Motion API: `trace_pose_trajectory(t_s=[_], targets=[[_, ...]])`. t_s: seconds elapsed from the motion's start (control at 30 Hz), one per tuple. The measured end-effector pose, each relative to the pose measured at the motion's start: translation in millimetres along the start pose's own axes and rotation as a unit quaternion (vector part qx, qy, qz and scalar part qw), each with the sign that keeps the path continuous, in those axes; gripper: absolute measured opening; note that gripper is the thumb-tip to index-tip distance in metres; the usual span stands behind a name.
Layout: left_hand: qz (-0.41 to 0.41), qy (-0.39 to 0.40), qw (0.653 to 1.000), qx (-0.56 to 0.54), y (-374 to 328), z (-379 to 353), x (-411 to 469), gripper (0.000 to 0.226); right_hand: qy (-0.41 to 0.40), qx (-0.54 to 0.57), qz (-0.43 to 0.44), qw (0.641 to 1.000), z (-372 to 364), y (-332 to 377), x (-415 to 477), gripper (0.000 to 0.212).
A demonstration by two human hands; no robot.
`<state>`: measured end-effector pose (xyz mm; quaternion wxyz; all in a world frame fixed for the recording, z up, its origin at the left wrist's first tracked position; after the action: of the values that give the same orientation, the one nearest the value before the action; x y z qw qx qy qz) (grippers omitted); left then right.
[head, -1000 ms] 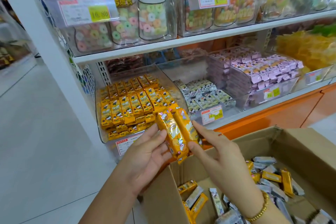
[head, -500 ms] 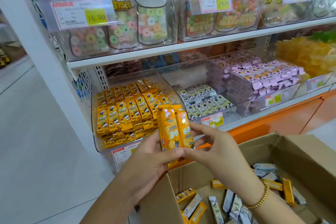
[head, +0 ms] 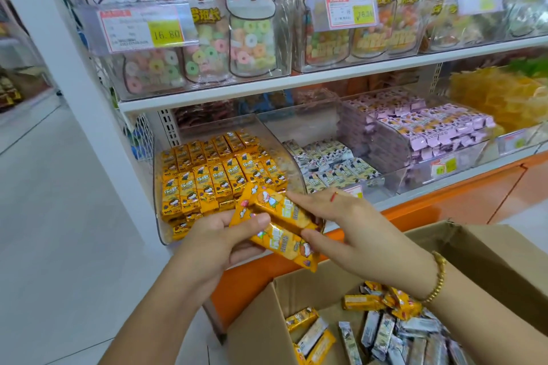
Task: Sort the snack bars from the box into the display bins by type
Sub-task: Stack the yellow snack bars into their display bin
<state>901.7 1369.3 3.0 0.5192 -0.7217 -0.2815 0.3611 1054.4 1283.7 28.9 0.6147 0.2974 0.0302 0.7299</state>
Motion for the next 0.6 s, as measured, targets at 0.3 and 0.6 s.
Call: trace_pose_trajectory(t_s=[0.3,0.6], targets=[[-0.043,-0.044,0.995,-0.077,-9.2,1.2,13.6,0.037,-0.112,-0.070,-0.022,0.991,-28.7,10.2,-0.6,0.074],[-0.162,-0.148,0.832,0.510,7.5,34.4,29.7,0.035,-0.221,-0.117,-0.158,0.955,-43.2,-23.3,75.9,0.045]])
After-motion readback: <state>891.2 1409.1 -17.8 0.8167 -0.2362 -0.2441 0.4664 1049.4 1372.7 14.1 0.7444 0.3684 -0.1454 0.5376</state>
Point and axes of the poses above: each hand's wrist, its own x-axis towards the middle knuckle, its own z-axis out of the back of the hand, y = z × x, the point moved 5 cm from there along x, towards the middle knuckle, and after that the axes turned 3 degrees about -x, right-handed, at the moved point
